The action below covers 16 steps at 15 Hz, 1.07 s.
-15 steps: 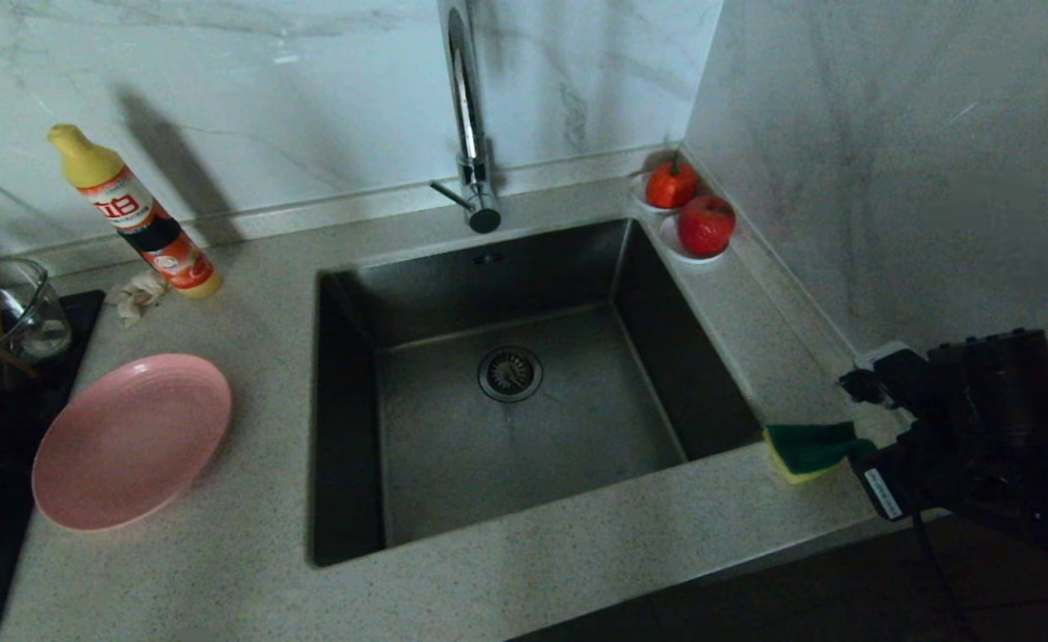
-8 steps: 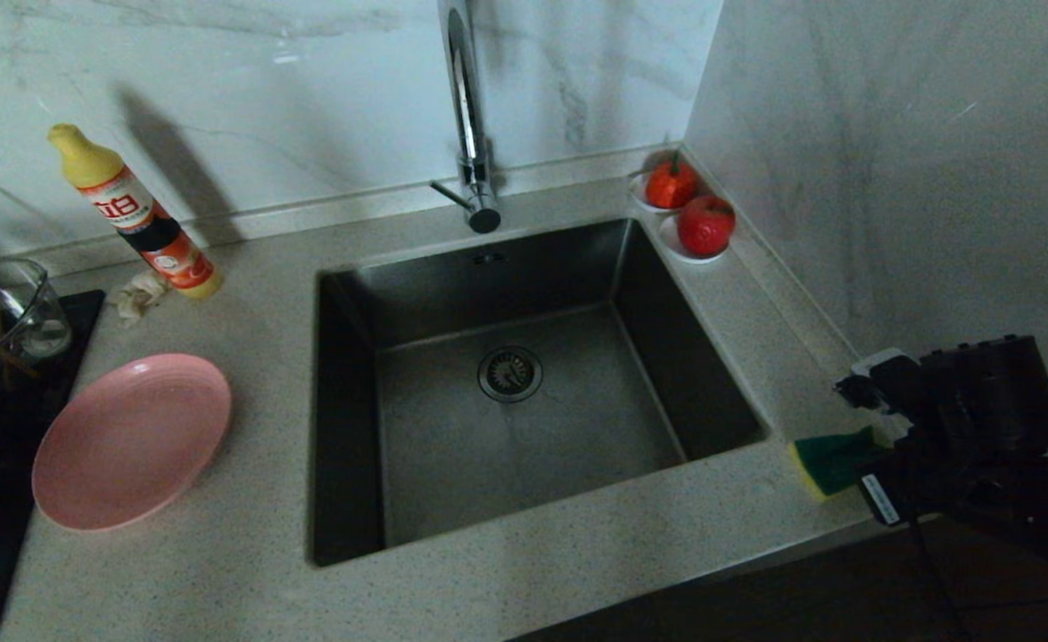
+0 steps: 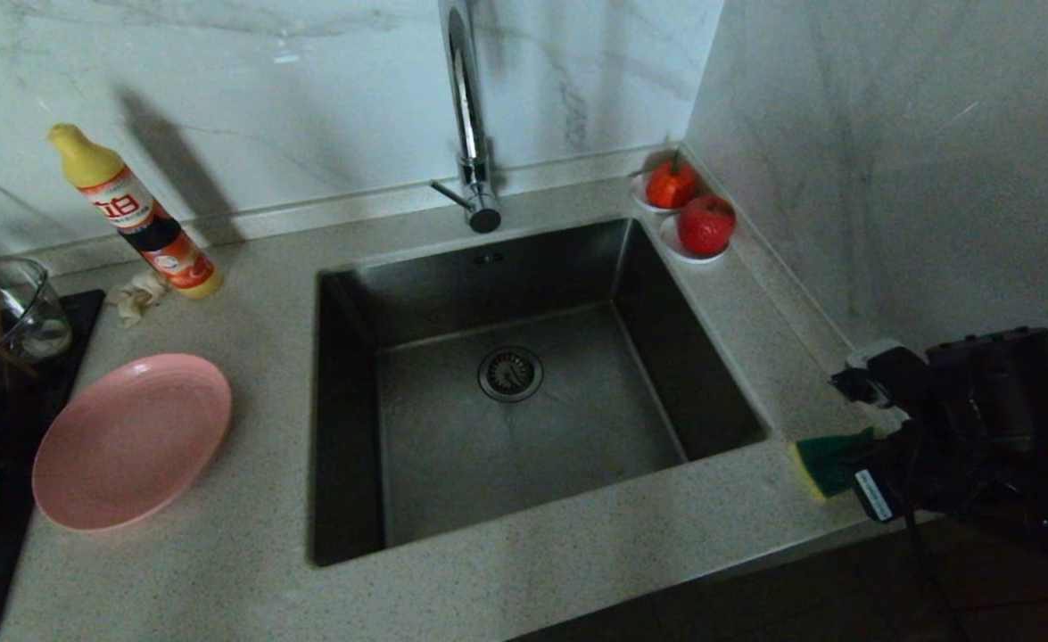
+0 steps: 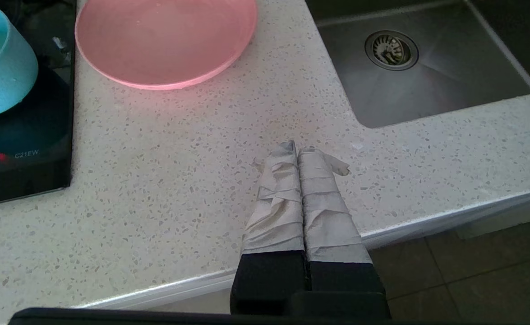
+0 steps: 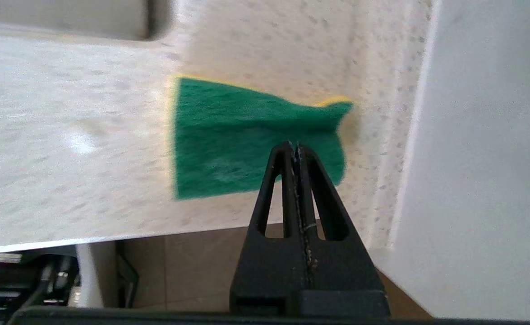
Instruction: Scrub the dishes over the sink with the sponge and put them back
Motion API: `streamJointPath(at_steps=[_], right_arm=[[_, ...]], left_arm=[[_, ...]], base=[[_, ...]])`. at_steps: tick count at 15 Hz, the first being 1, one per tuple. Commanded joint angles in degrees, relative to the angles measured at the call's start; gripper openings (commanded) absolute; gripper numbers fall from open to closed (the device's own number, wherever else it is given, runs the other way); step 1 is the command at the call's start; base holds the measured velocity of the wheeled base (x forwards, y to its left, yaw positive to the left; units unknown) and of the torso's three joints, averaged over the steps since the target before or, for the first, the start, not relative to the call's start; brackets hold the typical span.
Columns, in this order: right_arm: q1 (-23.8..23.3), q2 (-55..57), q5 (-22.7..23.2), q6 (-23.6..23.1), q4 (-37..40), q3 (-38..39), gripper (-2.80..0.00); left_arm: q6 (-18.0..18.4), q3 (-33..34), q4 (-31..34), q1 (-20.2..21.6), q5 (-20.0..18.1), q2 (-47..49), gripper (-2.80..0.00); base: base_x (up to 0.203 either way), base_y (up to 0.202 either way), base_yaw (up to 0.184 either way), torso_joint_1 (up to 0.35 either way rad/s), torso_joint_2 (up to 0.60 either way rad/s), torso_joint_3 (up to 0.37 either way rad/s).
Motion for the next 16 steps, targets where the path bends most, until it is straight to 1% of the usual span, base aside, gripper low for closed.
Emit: streamJointPath(at_steps=[1,3,5,8,10,12,14,16], right_arm=[[2.3,-4.4,0.7,0.2,0.1,2.0,-2.8],[4.1,-9.4,3.8,0.3,0.4,4.3,-2.8],[4.4,-15.6,8.4,0.3,0.3,7.3,-2.8],[1.7,-26.3,18.2,-0.4,0.6,13.5,-2.8],[-3.0,-34.5,25.2,-2.7,0.6,19.5,-2.8],[-9.5,-42.5,30.8,-6.0,0.7,25.4,-2.8],[-14.1,-50.1,33.8,-7.5,1.4,29.9,-2.8],[-17.6,-57.3,34.8,-8.1,3.3,33.4,-2.8]], left_arm=[[0.0,0.0,0.0,0.0,0.0,-0.1,-2.8],[0.0,0.0,0.0,0.0,0.0,-0.1,-2.8],[0.0,0.0,0.0,0.0,0.0,-0.1,-2.8],[0.0,0.0,0.0,0.0,0.0,-0.1,-2.8],[0.0,0.0,0.0,0.0,0.0,-0.1,-2.8],[0.0,0.0,0.0,0.0,0.0,-0.1,-2.8],[0.0,0.0,0.0,0.0,0.0,-0.1,-2.8],[0.0,0.0,0.0,0.0,0.0,-0.1,-2.8]], base=[[0.0,0.0,0.0,0.0,0.0,0.0],[0.0,0.0,0.0,0.0,0.0,0.0],[0.0,0.0,0.0,0.0,0.0,0.0],[0.0,0.0,0.0,0.0,0.0,0.0],[0.0,0.0,0.0,0.0,0.0,0.0],[0.0,0.0,0.0,0.0,0.0,0.0],[0.0,0.0,0.0,0.0,0.0,0.0],[0.0,0.0,0.0,0.0,0.0,0.0]])
